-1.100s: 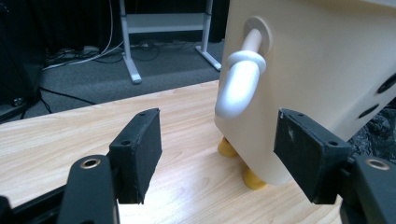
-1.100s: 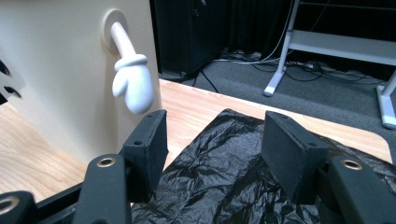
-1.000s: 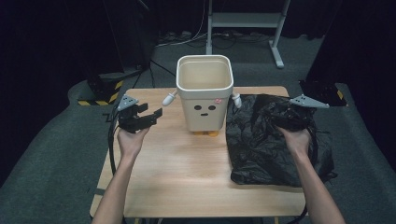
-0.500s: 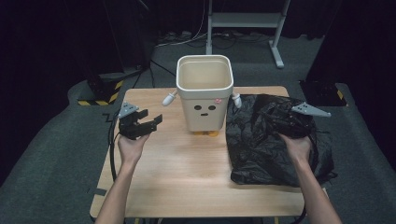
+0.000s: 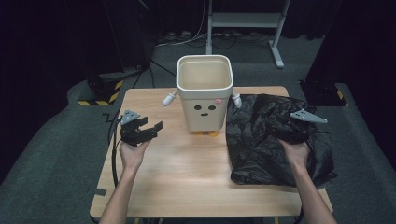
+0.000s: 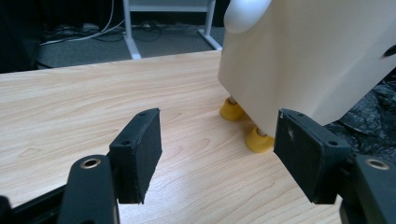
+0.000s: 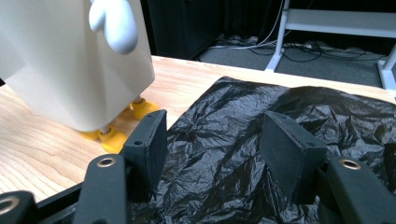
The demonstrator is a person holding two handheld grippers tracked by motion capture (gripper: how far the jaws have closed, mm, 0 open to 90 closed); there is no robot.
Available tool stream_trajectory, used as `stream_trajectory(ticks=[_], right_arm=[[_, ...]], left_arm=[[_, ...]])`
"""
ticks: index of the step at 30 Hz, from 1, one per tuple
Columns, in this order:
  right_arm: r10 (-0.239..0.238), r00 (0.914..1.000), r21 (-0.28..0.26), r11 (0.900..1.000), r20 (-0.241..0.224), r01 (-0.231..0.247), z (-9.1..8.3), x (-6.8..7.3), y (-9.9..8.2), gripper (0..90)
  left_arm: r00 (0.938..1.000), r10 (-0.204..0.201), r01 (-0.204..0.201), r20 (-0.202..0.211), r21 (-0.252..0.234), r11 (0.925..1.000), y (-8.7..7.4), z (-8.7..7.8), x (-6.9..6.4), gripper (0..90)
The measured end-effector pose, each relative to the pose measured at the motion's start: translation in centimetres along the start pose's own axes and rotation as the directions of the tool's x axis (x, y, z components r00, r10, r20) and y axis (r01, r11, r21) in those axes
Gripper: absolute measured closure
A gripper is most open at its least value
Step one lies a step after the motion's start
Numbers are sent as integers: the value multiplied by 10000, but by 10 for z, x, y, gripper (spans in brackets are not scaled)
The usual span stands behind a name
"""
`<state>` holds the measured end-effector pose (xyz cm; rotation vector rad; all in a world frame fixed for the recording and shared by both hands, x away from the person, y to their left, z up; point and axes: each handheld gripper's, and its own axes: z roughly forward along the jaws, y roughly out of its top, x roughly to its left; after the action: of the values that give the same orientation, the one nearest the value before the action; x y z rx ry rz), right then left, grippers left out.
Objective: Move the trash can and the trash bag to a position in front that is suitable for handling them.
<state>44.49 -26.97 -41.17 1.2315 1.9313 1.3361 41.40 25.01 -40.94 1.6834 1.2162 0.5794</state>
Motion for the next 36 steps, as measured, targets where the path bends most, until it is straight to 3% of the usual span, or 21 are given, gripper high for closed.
stream_trajectory(ticks=[19,27,36], right_arm=[[150,9997,366,9992,215,-158,4,-7,-25,416],[228,9989,741,9969,403,-258,12,-9,-41,416],[248,9976,1202,9922,647,-324,28,-11,-56,417]], left_arm=[[9999,-55,58,-103,330,9994,-24,14,-3,321],[9993,-110,131,-364,566,9983,-39,23,2,321],[9967,87,-17,-801,860,9963,-52,36,3,322]])
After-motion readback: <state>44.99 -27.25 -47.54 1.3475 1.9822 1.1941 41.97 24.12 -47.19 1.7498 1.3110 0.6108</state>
